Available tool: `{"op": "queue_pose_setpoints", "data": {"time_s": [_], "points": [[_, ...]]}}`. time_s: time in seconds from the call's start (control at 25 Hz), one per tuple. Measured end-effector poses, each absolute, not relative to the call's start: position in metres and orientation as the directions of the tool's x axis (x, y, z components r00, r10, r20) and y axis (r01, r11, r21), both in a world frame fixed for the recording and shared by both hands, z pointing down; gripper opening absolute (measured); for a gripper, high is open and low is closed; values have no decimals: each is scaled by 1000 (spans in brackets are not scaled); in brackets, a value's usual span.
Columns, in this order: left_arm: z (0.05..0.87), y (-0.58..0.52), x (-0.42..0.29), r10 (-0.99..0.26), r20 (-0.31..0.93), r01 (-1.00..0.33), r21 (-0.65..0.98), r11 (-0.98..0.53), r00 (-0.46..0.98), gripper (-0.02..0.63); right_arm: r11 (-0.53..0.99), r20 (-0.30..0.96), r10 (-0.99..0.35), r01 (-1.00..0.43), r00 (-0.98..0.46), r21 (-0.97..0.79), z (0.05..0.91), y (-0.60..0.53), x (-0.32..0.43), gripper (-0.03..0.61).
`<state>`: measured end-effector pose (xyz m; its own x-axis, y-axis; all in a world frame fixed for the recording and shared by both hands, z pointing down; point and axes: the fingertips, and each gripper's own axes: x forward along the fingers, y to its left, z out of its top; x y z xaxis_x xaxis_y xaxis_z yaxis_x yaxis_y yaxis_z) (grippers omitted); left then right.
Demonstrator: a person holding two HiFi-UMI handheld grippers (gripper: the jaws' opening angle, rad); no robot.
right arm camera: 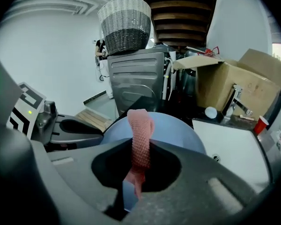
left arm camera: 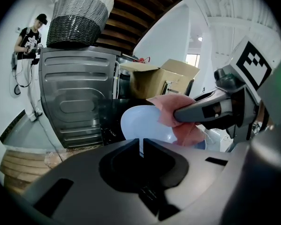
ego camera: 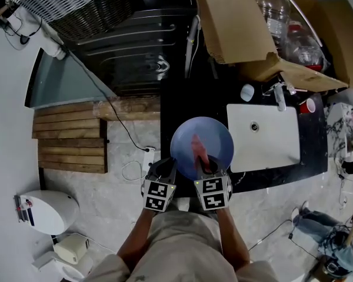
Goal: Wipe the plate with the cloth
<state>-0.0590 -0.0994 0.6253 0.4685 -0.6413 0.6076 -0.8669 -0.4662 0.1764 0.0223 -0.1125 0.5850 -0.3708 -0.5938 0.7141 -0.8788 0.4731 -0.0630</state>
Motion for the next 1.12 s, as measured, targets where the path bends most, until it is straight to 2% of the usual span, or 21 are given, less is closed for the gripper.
{"op": "queue_pose_setpoints", "data": {"time_s": [0.48,1.12], "points": [[625,-100,-58,-635,609,-865,189,-465,475,25,567,744,-475,-810,-471,-151,614,-95,-29,25],[625,-100,-61,-637,609,-867,192,-461,473,25,592,794,-387,-786,-469,-176,632,-73,-35,25]]}}
